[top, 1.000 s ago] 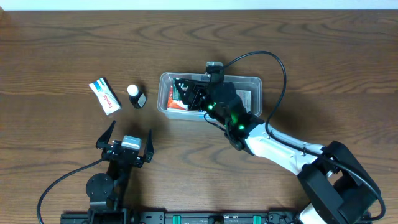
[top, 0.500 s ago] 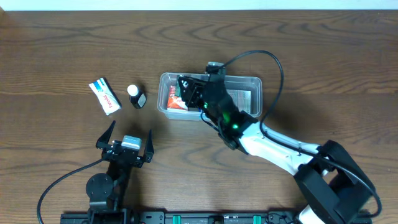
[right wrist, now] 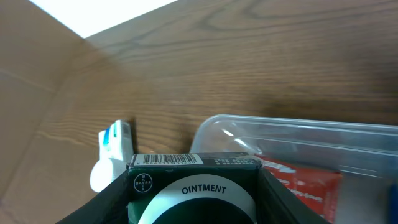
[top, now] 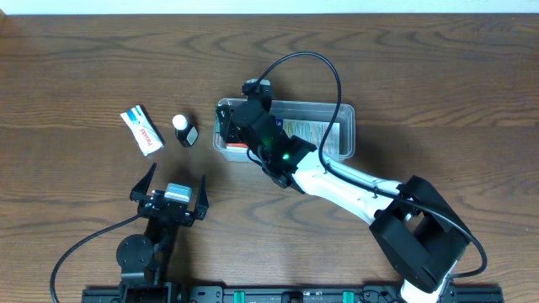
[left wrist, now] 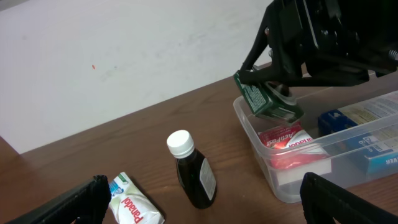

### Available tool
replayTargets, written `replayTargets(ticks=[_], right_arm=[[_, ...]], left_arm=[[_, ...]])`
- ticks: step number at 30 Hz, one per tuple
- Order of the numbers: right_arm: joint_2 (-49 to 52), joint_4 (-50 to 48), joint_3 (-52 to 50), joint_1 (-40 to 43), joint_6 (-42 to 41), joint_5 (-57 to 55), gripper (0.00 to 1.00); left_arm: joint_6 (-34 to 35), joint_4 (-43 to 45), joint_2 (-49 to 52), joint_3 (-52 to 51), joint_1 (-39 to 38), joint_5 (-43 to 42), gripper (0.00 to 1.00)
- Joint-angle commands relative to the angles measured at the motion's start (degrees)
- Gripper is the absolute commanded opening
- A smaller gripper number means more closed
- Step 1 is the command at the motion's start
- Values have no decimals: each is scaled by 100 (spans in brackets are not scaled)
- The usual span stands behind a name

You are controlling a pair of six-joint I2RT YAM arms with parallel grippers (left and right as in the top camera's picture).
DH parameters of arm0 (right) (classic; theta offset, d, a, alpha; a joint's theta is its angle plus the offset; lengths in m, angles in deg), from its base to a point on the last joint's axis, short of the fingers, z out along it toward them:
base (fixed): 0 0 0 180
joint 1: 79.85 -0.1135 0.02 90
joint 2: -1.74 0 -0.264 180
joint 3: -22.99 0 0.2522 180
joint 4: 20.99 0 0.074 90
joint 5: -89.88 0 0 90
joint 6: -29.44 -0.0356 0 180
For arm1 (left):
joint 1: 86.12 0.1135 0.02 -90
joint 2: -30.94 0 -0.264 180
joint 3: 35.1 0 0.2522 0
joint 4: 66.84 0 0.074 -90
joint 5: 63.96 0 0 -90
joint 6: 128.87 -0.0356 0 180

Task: Pack container
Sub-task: 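Lower the green tin into the container beside the red box, release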

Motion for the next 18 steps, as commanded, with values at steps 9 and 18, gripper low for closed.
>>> replayTargets(ticks=[9, 18], right_arm=[[35, 505, 114, -50, -181, -369, 46], [291, 503, 116, -55, -264, -509, 48]], left_arm=[[11, -184, -35, -109, 24, -37, 98], [11, -184, -35, -109, 24, -37, 98]])
